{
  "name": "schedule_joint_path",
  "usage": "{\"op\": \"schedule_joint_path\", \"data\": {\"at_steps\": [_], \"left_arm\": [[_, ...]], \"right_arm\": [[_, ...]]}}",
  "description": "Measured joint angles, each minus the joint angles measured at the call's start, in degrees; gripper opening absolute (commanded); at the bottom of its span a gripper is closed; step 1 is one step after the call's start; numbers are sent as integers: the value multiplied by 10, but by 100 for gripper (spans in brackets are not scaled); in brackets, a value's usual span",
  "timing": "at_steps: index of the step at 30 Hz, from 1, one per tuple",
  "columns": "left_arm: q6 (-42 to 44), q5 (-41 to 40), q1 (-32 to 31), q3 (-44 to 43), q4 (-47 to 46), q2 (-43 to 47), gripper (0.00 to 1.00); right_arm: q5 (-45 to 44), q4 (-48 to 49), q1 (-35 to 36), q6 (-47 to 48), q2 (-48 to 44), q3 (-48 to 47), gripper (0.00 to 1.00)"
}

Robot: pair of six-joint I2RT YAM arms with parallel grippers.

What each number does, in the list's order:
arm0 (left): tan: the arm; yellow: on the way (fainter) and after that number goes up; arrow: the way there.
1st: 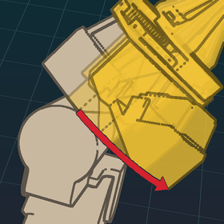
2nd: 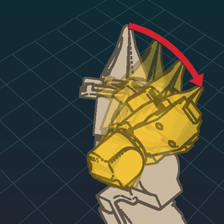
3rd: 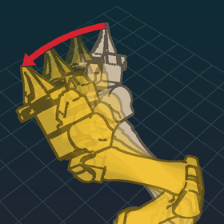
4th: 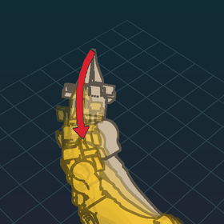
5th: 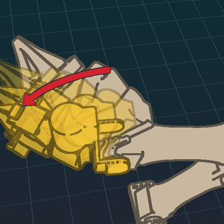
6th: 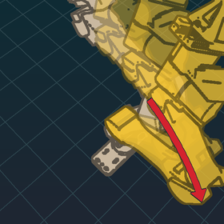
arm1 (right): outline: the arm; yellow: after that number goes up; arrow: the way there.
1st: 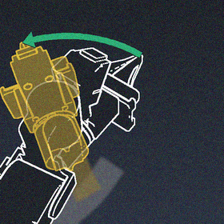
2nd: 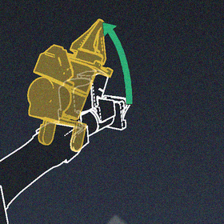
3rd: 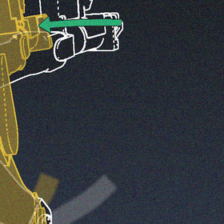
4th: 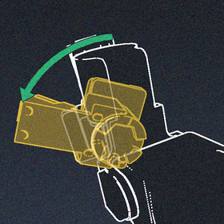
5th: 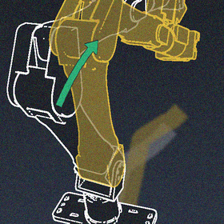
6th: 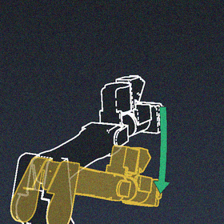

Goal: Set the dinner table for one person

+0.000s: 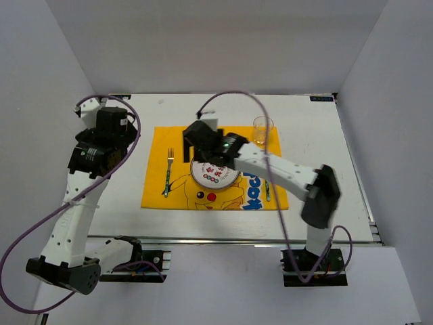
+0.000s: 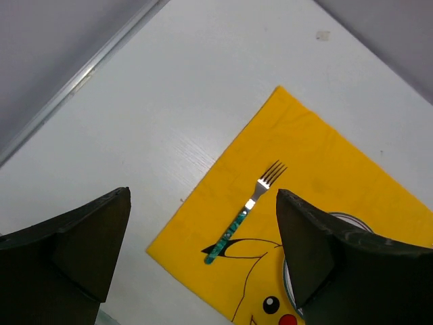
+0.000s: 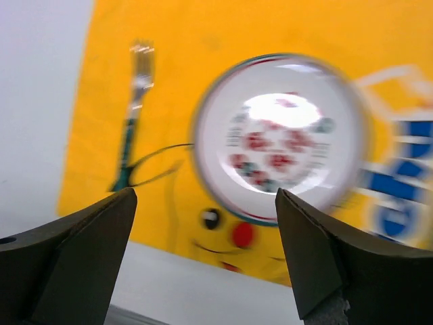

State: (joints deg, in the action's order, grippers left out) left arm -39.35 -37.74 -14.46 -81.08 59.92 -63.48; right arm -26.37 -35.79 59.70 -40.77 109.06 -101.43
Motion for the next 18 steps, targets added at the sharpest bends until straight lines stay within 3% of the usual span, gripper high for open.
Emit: {"op": "schedule_joint_path", "data": {"at_steps": [7,14,18], "left_arm": [[81,29,-5,-40,23,21,98],[114,40,-3,-81,93,98,98],[115,39,-3,-82,123,145,98]], "right_arm": [[-198,-195,-20,34,-298,139,89],[-217,-291,-18,51,-594,208,89],[-235,-319,-20,67,-690,207,89]]}}
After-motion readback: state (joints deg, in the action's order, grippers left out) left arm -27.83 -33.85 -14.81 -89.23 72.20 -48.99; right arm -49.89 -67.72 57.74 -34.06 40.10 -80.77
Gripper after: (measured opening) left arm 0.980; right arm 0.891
